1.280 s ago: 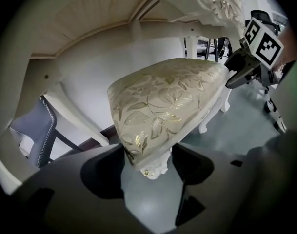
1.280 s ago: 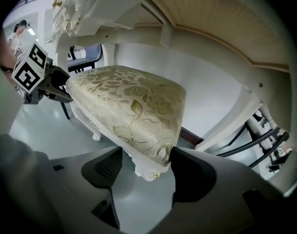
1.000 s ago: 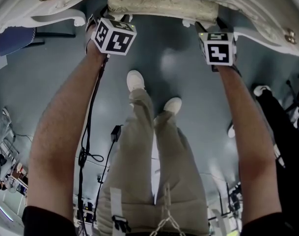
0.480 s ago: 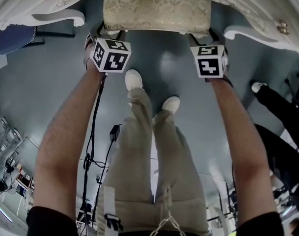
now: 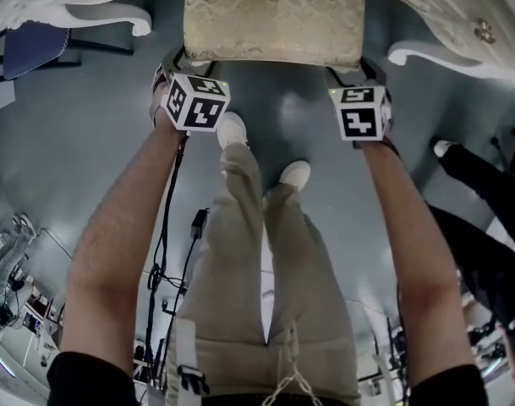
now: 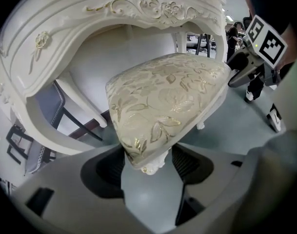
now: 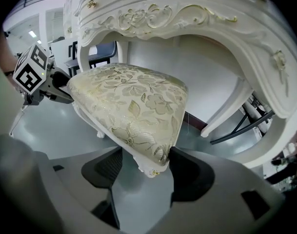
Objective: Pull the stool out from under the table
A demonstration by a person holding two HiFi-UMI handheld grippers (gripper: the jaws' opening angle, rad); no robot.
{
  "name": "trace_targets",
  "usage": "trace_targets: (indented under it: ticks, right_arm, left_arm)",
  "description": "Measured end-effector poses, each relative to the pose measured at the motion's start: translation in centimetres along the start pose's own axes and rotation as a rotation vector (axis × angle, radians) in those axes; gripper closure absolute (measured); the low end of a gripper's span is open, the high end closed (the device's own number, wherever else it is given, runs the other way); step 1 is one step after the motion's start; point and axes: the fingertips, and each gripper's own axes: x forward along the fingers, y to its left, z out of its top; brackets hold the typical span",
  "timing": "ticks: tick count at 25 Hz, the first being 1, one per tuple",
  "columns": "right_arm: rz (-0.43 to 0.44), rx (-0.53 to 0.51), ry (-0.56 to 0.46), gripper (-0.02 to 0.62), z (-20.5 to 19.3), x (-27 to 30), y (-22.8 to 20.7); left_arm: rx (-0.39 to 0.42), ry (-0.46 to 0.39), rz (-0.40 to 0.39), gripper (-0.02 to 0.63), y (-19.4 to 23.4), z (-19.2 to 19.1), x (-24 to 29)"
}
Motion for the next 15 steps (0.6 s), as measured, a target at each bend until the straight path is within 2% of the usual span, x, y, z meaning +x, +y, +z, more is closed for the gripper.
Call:
trace_targets:
  ticks: [15]
  right_arm:
    - [0.045,-0.010,0.035,0.299,-0.68,-0.65,0.22]
  left_arm:
    - [-0.018,0.037,-0.037,0.311,-0.87,-0.86,-0.69]
